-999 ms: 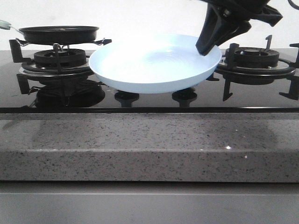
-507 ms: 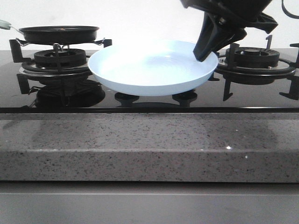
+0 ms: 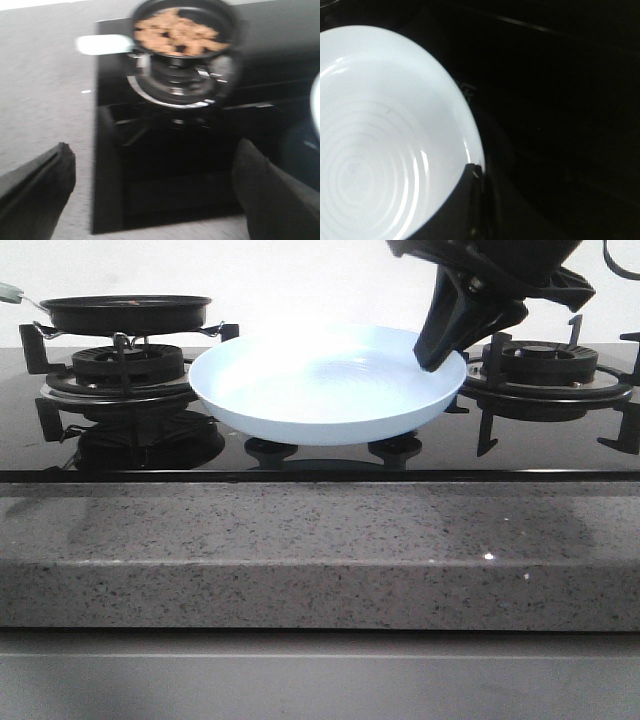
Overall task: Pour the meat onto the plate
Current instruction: 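Grasp the pale green handle of the black frying pan with the left gripper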
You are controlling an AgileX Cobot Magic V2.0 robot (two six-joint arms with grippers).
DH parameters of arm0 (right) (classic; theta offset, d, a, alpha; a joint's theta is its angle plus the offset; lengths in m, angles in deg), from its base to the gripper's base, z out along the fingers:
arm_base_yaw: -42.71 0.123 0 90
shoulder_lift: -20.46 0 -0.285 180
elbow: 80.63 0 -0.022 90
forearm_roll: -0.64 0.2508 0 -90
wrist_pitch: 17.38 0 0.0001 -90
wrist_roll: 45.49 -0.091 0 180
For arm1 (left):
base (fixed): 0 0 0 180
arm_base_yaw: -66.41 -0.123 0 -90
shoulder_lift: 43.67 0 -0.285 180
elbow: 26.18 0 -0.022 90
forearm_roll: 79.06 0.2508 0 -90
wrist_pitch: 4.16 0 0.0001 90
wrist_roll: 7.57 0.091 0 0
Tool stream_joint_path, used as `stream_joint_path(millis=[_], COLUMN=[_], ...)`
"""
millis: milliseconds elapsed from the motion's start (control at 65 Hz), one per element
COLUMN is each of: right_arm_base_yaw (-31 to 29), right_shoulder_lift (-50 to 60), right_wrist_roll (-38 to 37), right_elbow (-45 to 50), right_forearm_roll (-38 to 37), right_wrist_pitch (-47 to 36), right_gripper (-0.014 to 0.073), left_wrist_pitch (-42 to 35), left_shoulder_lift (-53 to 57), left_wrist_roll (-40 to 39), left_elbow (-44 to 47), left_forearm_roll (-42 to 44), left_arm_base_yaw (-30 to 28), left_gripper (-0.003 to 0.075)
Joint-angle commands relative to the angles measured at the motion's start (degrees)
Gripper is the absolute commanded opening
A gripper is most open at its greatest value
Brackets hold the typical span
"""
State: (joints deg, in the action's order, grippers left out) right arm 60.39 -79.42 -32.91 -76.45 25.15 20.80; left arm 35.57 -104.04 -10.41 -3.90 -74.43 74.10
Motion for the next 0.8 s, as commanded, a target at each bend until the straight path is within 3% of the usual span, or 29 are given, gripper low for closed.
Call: stream_joint_path(millis=[0, 92, 215, 354, 554, 784], right_arm_base_yaw=[0.14, 0.14, 0.14, 0.14, 0.14, 0.14], right_shoulder_lift=[2.27, 2.27, 2.27, 2.27, 2.27, 2.27], right_wrist_roll=[0.65, 0.65, 0.65, 0.65, 0.65, 0.65], right_elbow=[-1.34, -1.34, -1.34, -1.34, -1.34, -1.34], right_forearm_roll=[1.23, 1.23, 1.23, 1.23, 1.23, 1.23], right_wrist_pitch=[-2.53, -2.53, -2.53, -2.53, -2.53, -2.53], right_gripper=[-0.0118, -0.0118, -0.0118, -0.0118, -0.0118, -0.0118], left_wrist_pitch=[-2.38, -1.46, 0.30, 3.04, 3.89, 3.89], left_shoulder_lift=[-4.32, -8.56, -14.45, -20.29, -27.53, -35.79], left_wrist_roll=[-0.27, 4.47, 17.49, 26.06, 32.16, 32.60], left_elbow=[-4.86, -7.88, -11.32, -13.91, -16.32, -18.56], left_forearm_roll=[-1.90, -8.82, -26.83, -42.54, -59.70, -71.75], left_arm_base_yaw=[-5.11, -10.70, -18.35, -24.09, -26.92, -26.92], left_gripper=[0.0619, 0.0619, 0.0619, 0.0619, 0.0619, 0.0619])
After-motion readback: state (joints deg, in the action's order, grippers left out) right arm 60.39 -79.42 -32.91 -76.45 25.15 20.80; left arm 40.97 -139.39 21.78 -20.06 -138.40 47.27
